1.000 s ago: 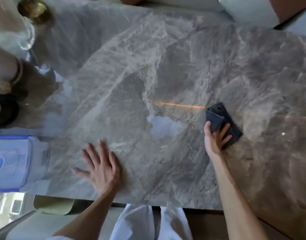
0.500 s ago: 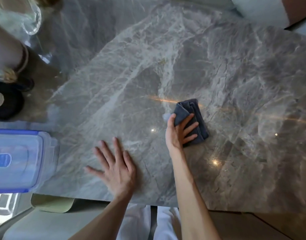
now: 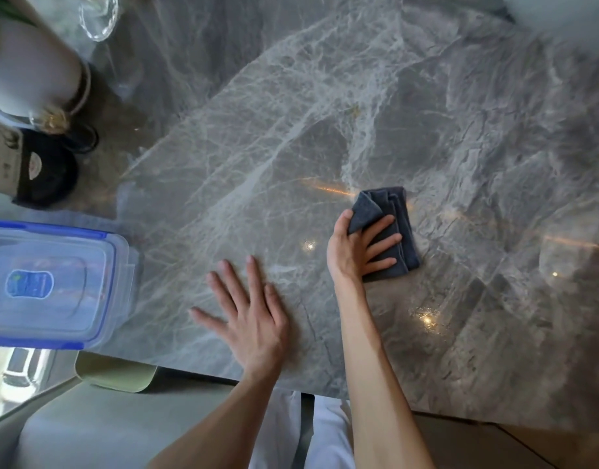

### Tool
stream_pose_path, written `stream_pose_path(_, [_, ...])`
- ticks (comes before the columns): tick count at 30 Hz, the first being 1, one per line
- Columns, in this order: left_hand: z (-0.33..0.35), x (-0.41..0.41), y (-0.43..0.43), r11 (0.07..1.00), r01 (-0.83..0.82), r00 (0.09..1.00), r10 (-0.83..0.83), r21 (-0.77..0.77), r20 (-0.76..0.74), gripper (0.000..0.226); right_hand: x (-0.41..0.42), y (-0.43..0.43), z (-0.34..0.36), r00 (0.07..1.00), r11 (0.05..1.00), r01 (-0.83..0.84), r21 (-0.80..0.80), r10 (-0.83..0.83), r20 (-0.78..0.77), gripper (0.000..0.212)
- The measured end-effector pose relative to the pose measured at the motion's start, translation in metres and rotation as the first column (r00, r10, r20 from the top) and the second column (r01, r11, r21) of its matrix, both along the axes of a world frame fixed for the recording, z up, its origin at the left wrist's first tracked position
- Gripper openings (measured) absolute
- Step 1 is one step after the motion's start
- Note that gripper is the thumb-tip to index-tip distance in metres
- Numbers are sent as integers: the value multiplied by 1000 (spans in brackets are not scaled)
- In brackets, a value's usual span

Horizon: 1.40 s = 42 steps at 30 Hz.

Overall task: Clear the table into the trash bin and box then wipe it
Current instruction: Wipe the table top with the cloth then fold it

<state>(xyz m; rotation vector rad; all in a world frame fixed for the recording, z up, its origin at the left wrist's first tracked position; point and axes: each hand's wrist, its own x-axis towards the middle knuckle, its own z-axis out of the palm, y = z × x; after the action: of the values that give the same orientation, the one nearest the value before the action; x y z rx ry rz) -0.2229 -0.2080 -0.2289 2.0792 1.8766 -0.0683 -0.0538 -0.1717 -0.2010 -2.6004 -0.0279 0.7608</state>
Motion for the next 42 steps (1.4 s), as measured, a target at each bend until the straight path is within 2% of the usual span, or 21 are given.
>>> stream_pose_path(6, [-3, 0, -1, 1000, -9, 1000, 8, 8, 13, 55, -8, 9, 2, 998, 995, -55, -80, 54, -19, 73])
stream_pose_path(12, [-3, 0, 0, 1000, 0, 1000, 0, 6, 0, 56, -19, 14, 8, 987, 979, -154, -131, 157, 17, 93])
stream_pose_path(17, [-3, 0, 0, 1000, -6, 1000, 6, -3, -1, 57, -19, 5, 4, 935, 968, -168, -188, 217, 281, 74])
stream_pose_path(23, [-1, 2, 0, 1000, -12, 1000, 12, -13, -8, 57, -5, 3, -17, 916, 950, -170, -261, 250, 313, 69])
stream_pose_path(25, [1, 2, 0, 1000, -8, 1000, 8, -27, 1, 57, -7, 3, -21, 864, 930, -247, -272, 339, 373, 66])
stream_pose_path(29, [2, 3, 0, 999, -8, 1000, 9, -39, 8, 56, -14, -32, -28, 647, 811, -505, -294, 581, 493, 61])
stream_pose_path(31, [2, 2, 0, 999, -5, 1000, 4, -32, -13, 57, -11, -61, -30, 585, 765, -555, -327, 638, 501, 62])
stream_pose_path(33, [2, 2, 2, 999, -14, 999, 12, -41, -30, 57, 7, -87, -31, 610, 775, -515, -367, 632, 478, 62])
stream_pose_path(35, [2, 2, 0, 999, -17, 1000, 16, -38, -24, 57, 38, -95, -27, 707, 827, -414, -380, 555, 438, 61])
stream_pose_path(38, [0, 2, 1, 1000, -23, 999, 22, -21, -24, 56, 86, -54, -24, 851, 924, -226, -309, 342, 398, 65])
stream_pose_path(40, [-1, 2, 0, 1000, -26, 999, 25, -13, -34, 56, 89, -9, -24, 841, 930, -253, -267, 348, 415, 66])
stream_pose_path(42, [-1, 3, 0, 1000, -16, 998, 15, -16, -53, 56, 63, 17, -26, 741, 875, -409, -258, 484, 465, 62])
